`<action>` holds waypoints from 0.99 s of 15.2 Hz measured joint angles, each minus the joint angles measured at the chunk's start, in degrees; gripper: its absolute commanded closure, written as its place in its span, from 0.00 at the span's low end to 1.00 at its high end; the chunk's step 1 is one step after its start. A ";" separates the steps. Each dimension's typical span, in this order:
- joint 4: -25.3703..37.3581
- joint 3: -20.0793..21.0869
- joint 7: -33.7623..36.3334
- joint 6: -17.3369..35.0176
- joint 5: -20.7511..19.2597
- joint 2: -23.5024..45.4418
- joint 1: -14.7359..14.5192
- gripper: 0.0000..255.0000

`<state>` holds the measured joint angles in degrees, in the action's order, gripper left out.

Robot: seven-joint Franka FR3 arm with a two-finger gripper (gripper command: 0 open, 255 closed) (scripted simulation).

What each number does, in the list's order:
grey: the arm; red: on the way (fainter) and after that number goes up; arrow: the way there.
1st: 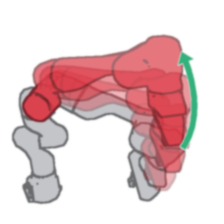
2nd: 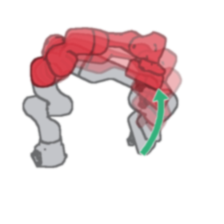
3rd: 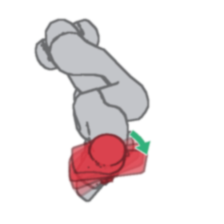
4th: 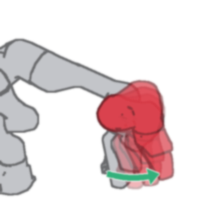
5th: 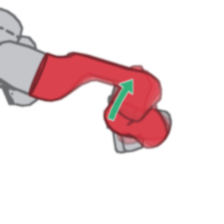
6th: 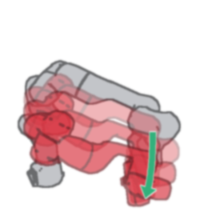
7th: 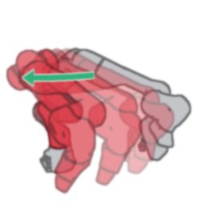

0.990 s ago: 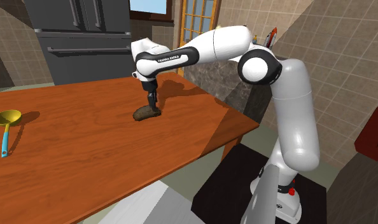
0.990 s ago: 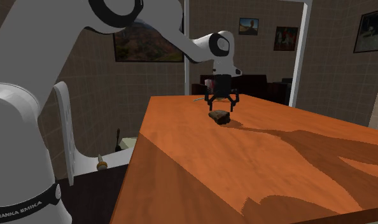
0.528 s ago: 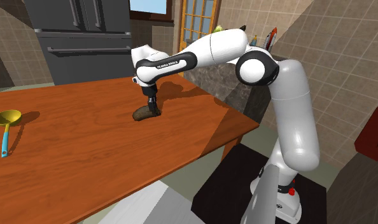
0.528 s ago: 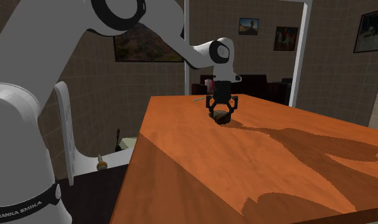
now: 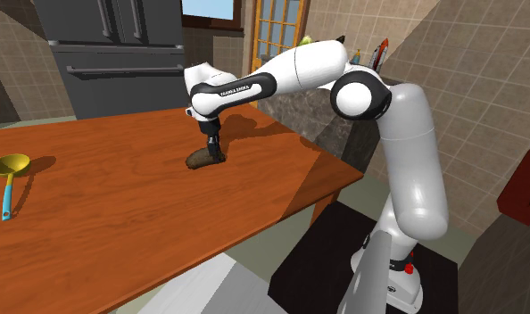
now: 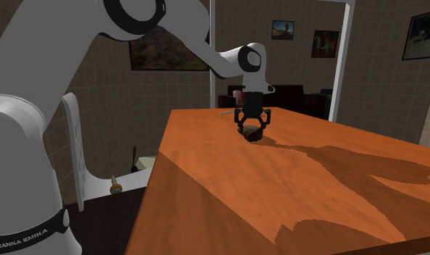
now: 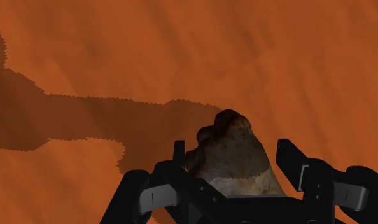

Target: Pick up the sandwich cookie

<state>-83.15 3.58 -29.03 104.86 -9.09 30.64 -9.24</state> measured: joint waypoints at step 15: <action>7.23 0.14 -1.01 -8.88 0.37 -1.59 -0.28 1.00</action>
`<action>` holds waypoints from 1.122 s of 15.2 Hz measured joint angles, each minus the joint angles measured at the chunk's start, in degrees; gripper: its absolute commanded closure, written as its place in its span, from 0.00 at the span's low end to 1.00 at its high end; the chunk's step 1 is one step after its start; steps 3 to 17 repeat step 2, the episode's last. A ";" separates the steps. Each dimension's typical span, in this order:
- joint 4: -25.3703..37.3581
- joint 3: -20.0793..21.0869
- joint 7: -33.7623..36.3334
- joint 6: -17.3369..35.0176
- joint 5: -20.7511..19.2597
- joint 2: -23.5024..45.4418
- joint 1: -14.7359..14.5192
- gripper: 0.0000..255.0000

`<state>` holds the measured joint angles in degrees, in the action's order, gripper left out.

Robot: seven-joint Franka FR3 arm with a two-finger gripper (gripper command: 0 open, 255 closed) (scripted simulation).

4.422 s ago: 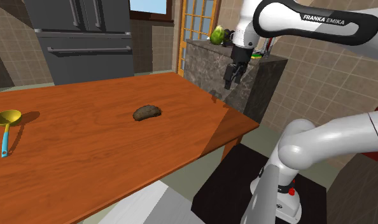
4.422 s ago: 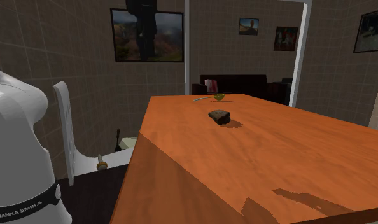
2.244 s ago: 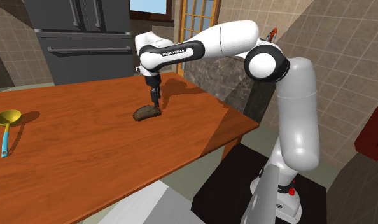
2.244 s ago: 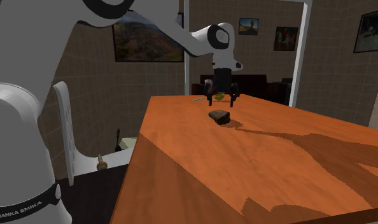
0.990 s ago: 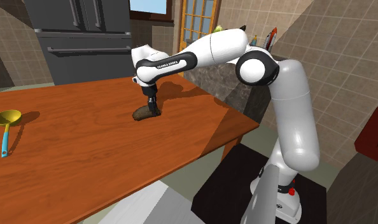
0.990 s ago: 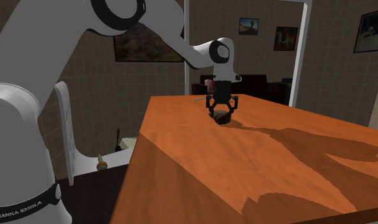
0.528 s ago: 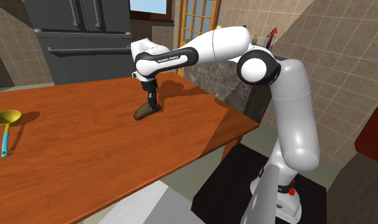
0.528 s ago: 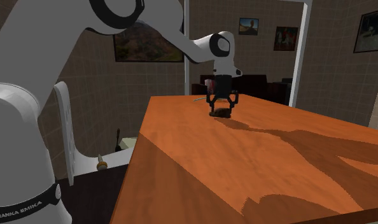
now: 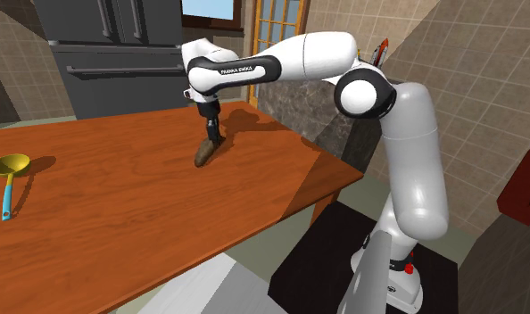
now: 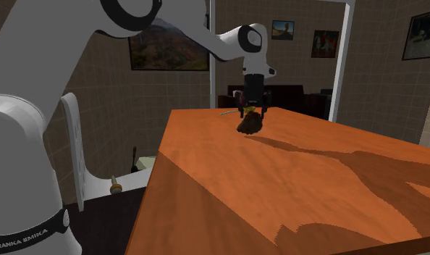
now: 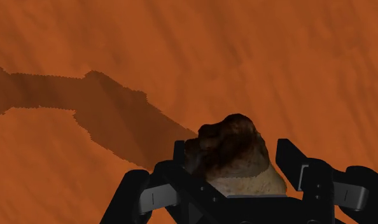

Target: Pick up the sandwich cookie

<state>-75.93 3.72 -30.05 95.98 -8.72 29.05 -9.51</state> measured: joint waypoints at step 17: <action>0.78 0.01 -0.11 -1.04 0.04 -0.26 -0.03 1.00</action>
